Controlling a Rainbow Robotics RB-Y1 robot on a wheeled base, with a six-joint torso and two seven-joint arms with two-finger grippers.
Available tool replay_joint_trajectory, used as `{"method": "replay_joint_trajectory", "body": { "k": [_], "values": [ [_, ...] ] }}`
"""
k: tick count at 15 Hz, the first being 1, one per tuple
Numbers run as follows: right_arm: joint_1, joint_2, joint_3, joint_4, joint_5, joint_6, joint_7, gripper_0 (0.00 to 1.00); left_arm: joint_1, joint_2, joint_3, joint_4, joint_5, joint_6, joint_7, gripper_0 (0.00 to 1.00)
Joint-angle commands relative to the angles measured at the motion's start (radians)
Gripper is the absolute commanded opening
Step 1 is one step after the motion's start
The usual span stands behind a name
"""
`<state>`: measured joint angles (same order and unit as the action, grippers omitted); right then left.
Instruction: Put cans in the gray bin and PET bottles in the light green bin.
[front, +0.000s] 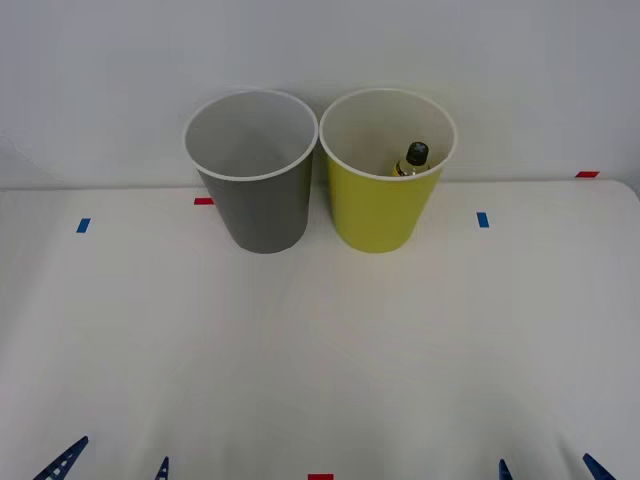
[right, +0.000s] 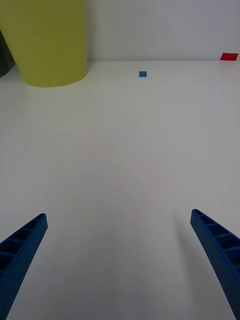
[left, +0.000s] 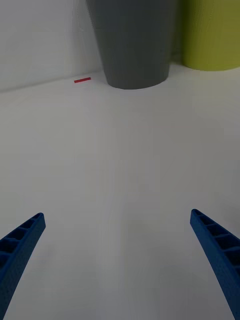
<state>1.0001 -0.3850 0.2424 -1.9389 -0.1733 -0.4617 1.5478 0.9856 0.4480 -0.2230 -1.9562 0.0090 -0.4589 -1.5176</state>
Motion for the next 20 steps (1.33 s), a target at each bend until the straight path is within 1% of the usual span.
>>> {"method": "replay_joint_trajectory", "body": {
  "k": [1, 2, 5, 7, 14, 20],
  "values": [
    [0.0, 0.0, 0.0, 0.0, 0.0, 0.0, 0.0, 1.0, 0.018, -0.003, -0.002, 0.002, -0.038, 0.002, -0.108, 1.0],
    [0.0, 0.0, 0.0, 0.0, 0.0, 0.0, 0.0, 1.0, 0.025, -0.012, -0.002, 0.002, -0.047, 0.002, -0.133, 1.0],
    [0.0, 0.0, 0.0, 0.0, 0.0, 0.0, 0.0, 1.0, 0.048, -0.088, -0.001, 0.002, -0.109, 0.002, -0.127, 1.0],
    [0.0, 0.0, 0.0, 0.0, 0.0, 0.0, 0.0, 1.0, 0.053, -0.109, -0.002, 0.002, -0.113, 0.002, -0.122, 1.0],
    [0.0, 0.0, 0.0, 0.0, 0.0, 0.0, 0.0, 1.0, 0.051, -0.1, 0.007, 0.0, -0.084, 0.0, -0.113, 1.0],
    [0.0, 0.0, 0.0, 0.0, 0.0, 0.0, 0.0, 1.0, 0.051, -0.1, 0.007, 0.0, -0.084, 0.0, -0.113, 1.0]
  ]
}}
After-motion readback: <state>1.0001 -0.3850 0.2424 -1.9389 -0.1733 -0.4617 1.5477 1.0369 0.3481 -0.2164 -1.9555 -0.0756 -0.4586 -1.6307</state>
